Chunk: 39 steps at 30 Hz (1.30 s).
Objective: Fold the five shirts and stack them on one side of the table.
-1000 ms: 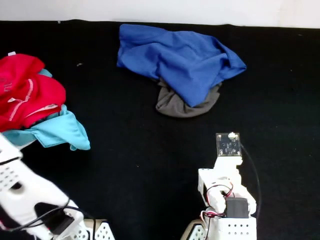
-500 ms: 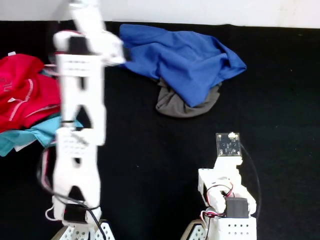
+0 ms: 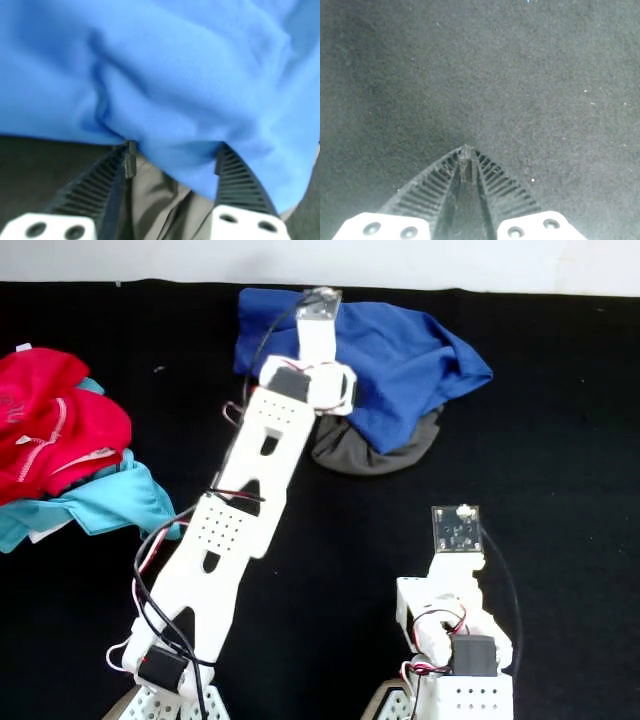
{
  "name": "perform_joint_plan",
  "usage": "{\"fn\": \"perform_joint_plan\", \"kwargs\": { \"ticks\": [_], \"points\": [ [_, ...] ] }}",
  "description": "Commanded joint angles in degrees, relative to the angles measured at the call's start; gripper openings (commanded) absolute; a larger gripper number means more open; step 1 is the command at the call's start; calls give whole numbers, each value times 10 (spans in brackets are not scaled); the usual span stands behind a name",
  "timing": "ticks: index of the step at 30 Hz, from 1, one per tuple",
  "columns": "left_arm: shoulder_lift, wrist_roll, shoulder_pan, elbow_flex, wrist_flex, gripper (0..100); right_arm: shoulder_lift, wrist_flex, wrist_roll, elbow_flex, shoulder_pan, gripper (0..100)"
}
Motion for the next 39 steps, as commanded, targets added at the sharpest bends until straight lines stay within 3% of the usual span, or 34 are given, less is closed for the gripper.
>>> {"fn": "perform_joint_plan", "kwargs": {
  "ticks": [1,5,9,12,18,24,33,39],
  "points": [
    [11,0,0,-7,-37,166,-2,2,-4,70,-3,7],
    [14,1,-24,-17,-37,2,-2,2,-4,70,-3,7],
    [15,1,-55,-124,-11,7,-2,2,-4,70,-3,7],
    [-24,1,-73,-123,11,9,-2,2,-4,70,-3,7],
    [-146,2,-103,-124,153,9,-2,2,-4,70,-3,7],
    [-297,0,-157,-121,373,10,-2,2,-4,70,-3,7],
    [-510,-10,-378,-118,381,12,-2,2,-4,70,-3,7],
    [-524,-76,-560,-31,381,10,-2,2,-4,70,-3,7]
  ]
}}
